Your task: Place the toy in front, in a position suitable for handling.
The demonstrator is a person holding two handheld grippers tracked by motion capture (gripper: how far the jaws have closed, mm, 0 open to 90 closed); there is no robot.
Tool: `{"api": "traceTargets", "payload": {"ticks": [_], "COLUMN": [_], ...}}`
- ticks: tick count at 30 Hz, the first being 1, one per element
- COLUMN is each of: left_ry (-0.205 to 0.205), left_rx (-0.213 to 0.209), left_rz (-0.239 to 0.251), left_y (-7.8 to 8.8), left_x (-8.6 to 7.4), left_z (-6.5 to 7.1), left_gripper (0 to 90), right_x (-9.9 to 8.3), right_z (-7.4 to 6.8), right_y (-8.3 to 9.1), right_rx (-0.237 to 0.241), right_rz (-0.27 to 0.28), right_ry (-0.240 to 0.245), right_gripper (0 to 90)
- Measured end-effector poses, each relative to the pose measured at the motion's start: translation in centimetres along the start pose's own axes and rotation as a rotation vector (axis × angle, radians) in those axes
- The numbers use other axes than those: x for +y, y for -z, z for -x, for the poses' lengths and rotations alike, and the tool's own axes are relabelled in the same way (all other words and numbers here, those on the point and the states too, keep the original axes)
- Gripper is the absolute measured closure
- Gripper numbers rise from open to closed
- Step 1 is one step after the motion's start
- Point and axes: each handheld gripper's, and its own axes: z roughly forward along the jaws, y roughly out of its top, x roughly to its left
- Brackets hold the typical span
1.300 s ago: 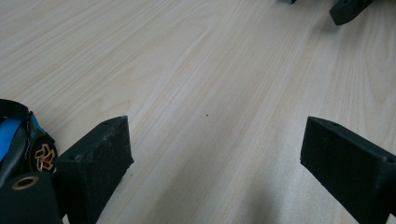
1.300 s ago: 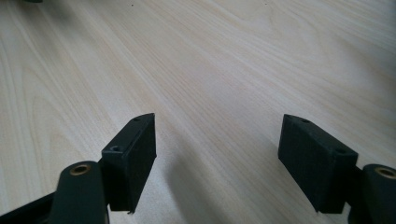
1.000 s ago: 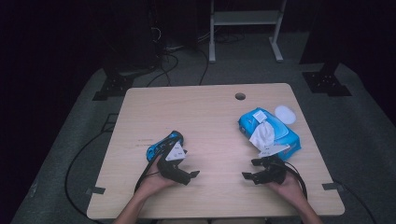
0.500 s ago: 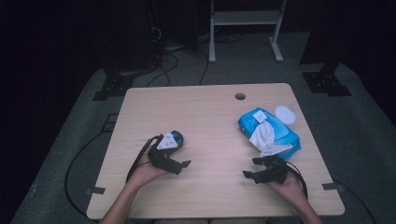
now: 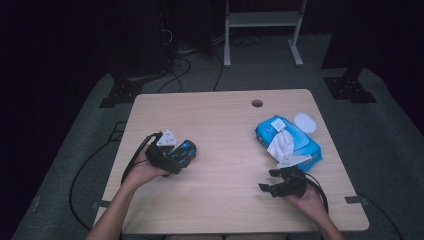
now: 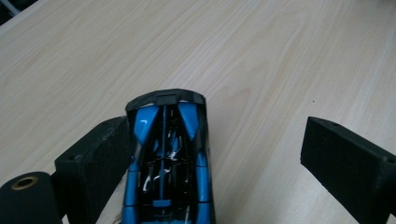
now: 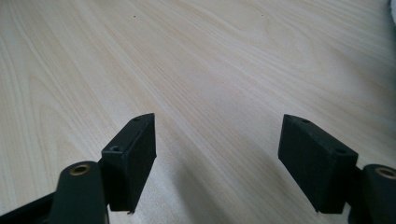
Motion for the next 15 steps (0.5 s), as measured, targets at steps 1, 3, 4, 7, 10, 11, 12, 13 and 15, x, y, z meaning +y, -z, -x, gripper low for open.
{"api": "traceTargets", "payload": {"ticks": [1,3,4,7,10,11,12,13,15], "left_ry": [0.004,0.004,0.003,-0.005,-0.001,-0.004,0.002,0.001,0.003], "left_rx": [-0.001,-0.006,-0.008,-0.011,-0.012,-0.013,-0.017,-0.015,-0.02], "left_rz": [0.0,-0.001,-0.012,-0.031,-0.034,-0.04,-0.043,-0.044,-0.041], "left_y": [0.0,0.0,-0.1,-0.2,-0.3,-0.3,-0.4,-0.5,-0.6], "left_x": [0.0,-0.1,-0.1,-0.3,-0.3,-0.3,-0.4,-0.4,-0.6], "left_z": [-0.2,-0.5,-0.9,-1.4,-1.6,-1.8,-2.0,-2.1,-2.4], "left_gripper": [8.2,8.2,8.2,8.2,8.2,8.2,8.2,8.2,8.2], "right_x": [0.0,0.0,0.0,0.0,0.0,0.0,0.0,0.0,0.0], "right_z": [0.0,0.0,0.0,0.0,0.1,0.1,0.1,0.1,0.1], "right_y": [0.0,0.0,0.0,0.1,0.1,0.0,0.0,0.0,0.0], "right_rx": [0.0,0.0,0.0,-0.001,0.0,0.0,0.0,0.0,0.001], "right_rz": [0.001,0.002,0.002,0.001,0.0,0.0,-0.001,-0.001,-0.002], "right_ry": [0.0,0.0,-0.001,-0.002,-0.002,-0.002,-0.002,-0.002,-0.001], "right_gripper": [26.8,26.8,26.8,26.8,26.8,26.7,26.8,26.8,26.8]}}
